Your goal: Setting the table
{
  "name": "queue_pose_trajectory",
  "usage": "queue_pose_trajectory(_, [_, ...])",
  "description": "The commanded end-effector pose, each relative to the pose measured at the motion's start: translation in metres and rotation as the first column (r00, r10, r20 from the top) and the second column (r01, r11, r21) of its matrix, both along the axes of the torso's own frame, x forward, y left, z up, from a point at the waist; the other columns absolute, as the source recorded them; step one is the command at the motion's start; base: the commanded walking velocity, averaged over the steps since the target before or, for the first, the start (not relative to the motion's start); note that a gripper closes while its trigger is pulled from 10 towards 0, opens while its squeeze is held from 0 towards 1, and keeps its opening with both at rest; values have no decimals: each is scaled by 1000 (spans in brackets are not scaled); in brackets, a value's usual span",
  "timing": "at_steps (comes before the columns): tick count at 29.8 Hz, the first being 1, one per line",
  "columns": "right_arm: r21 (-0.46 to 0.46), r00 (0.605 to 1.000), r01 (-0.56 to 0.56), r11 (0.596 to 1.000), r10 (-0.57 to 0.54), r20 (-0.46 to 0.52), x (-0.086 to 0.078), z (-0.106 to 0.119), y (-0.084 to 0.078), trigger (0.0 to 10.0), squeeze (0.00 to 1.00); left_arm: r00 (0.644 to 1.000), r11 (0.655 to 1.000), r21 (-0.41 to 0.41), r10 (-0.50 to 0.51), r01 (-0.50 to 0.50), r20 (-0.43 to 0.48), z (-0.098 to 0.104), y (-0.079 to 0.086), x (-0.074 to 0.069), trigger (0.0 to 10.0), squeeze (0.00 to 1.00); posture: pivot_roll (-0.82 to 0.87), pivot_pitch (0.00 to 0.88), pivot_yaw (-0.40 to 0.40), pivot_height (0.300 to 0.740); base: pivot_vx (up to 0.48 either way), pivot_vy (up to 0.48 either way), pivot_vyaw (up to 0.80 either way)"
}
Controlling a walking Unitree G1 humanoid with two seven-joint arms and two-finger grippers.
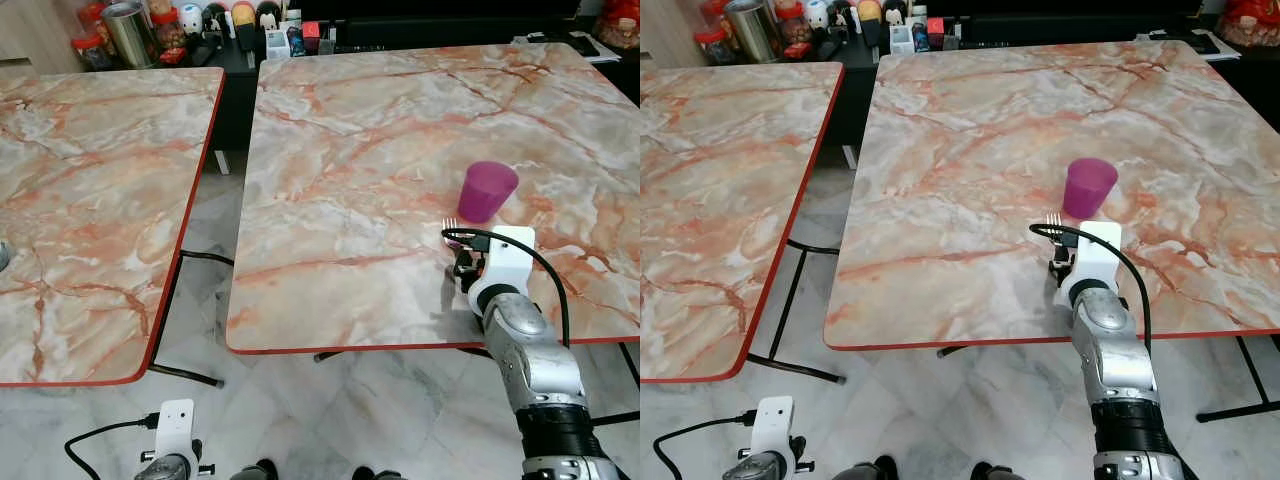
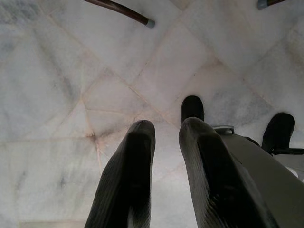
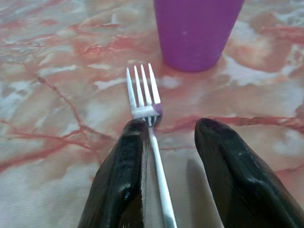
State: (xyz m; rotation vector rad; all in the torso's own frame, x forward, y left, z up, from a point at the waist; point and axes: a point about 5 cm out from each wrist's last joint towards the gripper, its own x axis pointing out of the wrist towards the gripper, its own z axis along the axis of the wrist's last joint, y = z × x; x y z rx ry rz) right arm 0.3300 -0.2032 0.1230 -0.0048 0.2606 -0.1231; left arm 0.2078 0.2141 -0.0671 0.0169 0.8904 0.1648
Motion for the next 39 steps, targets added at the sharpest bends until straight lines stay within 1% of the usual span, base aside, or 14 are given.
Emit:
queue_pose_trajectory(1, [13, 1000, 0, 1000, 0, -5, 2, -2, 1, 10000, 0, 999, 1000, 7, -2, 2, -38, -4, 5, -8, 10000, 0, -20, 171, 30, 740, 0, 0, 0])
queue_pose_trajectory(7, [16, 1000, 2, 1000, -1, -18, 3, -6, 4, 10000, 0, 999, 1000, 6, -2, 2, -39, -4, 5, -8, 10000, 0, -19, 172, 32, 740, 0, 0, 0])
queue_pose_trajectory(26, [3, 998, 9, 1000, -9, -61, 3, -17, 1, 10000, 0, 999, 1000, -3, -7, 7, -45, -4, 5, -8, 10000, 0, -18, 169, 31, 740, 0, 0, 0])
queue_pose_trajectory(27, [2, 998, 3, 1000, -3, -62, 3, -17, 2, 0, 0, 999, 1000, -7, -9, 8, -46, -4, 4, -9, 10000, 0, -15, 170, 31, 740, 0, 0, 0])
queue_pose_trajectory(39, [-11, 999, 15, 1000, -16, -50, 5, -12, -2, 0, 0, 999, 1000, -16, -11, 10, -52, -5, 4, -9, 10000, 0, -16, 171, 31, 740, 0, 0, 0])
